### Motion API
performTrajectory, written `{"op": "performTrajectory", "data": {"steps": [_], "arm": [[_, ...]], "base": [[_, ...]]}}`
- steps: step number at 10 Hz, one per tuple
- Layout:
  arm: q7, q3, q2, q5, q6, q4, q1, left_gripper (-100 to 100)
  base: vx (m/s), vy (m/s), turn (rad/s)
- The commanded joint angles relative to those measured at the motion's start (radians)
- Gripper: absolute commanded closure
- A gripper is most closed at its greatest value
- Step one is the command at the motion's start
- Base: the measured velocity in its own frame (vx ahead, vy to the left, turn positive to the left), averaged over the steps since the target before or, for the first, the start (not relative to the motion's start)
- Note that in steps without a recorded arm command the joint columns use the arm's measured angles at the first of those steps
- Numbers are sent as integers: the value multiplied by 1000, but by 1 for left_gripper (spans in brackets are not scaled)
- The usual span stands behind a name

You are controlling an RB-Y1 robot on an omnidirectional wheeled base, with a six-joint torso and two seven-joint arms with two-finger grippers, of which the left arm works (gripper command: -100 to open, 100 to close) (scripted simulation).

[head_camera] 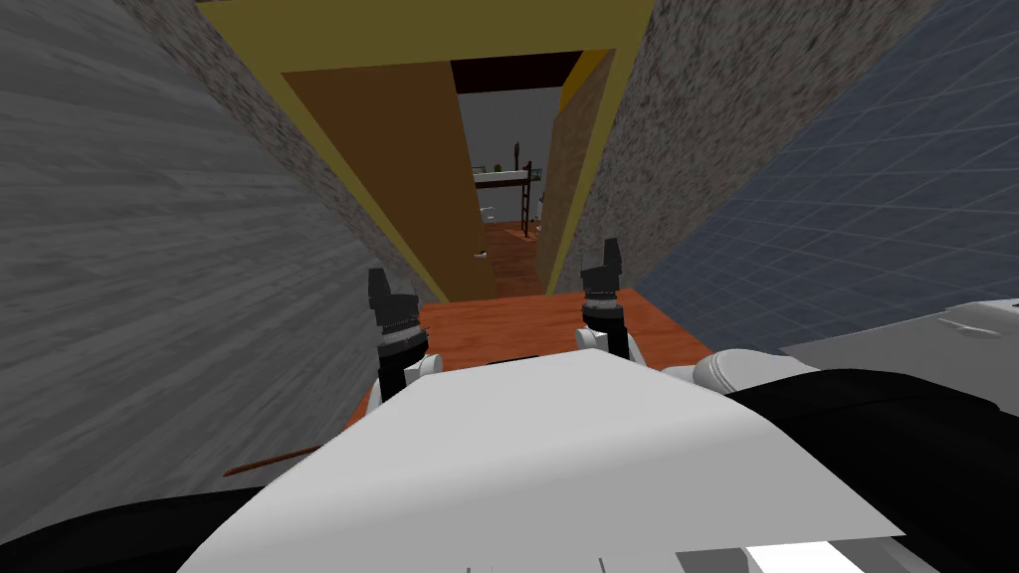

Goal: Push the door open

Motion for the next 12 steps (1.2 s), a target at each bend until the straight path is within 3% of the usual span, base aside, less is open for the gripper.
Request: {"op": "performTrajectory", "data": {"steps": [1,12], "arm": [[5,-3,9,1,-6,34,-13,-100],[34,-22,49,9,-48,255,-99,-100]], "base": [[73,-5,8],[113,3,9]]}}
